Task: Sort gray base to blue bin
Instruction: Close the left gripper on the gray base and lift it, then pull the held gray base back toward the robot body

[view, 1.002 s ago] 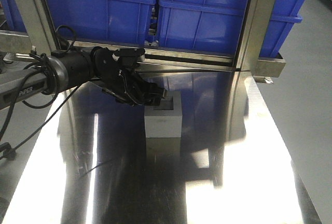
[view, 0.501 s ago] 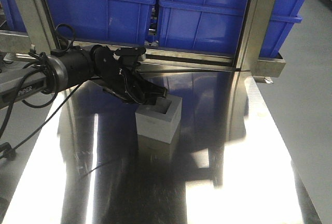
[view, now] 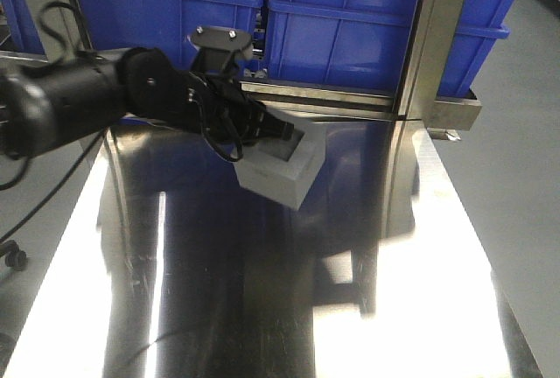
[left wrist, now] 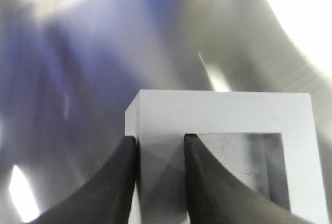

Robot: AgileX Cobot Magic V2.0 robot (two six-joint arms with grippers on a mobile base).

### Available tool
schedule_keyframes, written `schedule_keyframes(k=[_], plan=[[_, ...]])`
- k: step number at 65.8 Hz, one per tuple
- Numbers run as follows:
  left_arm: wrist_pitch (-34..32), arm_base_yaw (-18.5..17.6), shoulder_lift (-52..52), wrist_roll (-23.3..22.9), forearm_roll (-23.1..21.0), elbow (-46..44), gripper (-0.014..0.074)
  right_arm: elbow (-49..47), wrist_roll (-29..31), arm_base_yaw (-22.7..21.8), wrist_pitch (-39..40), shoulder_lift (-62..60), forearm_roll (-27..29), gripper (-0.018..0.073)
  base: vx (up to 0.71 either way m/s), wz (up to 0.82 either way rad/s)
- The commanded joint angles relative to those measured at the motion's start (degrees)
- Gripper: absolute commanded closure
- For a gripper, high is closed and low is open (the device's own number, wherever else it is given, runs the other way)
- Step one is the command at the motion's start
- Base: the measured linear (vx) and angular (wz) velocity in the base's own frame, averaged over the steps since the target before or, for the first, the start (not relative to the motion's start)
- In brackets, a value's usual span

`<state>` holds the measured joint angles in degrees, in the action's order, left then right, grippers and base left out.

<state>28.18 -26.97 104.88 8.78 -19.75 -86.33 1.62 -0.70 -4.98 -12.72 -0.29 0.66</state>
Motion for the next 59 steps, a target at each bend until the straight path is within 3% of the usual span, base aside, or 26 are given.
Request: schedule_keyframes(k=[1,18,35,59], plan=[[-9.1,-0.3,-9.3,0.4,-1.3,3.6,0.0603,0.1,0.7,-0.2,4.1,1.1,-0.3,0.0564,0.0,0.0],[-18.1,-0.3,-25.7,2.5,-1.3,21.3,0.0603,0.1,0.7,-0.2,4.1,1.1,-0.3,0.0564,0.0,0.0],[-32.4,-0.3,-42.4,2.3,-1.6,39.8,0.0603,0.1,0.7,-0.2,4.1,1.1,-0.3,0.0564,0.0,0.0],[-38.5,-0.3,-66.0,2.3,-1.8,60.5,0.0603,0.1,0.7,-0.2,4.1,1.1,-0.3,0.0564,0.0,0.0]])
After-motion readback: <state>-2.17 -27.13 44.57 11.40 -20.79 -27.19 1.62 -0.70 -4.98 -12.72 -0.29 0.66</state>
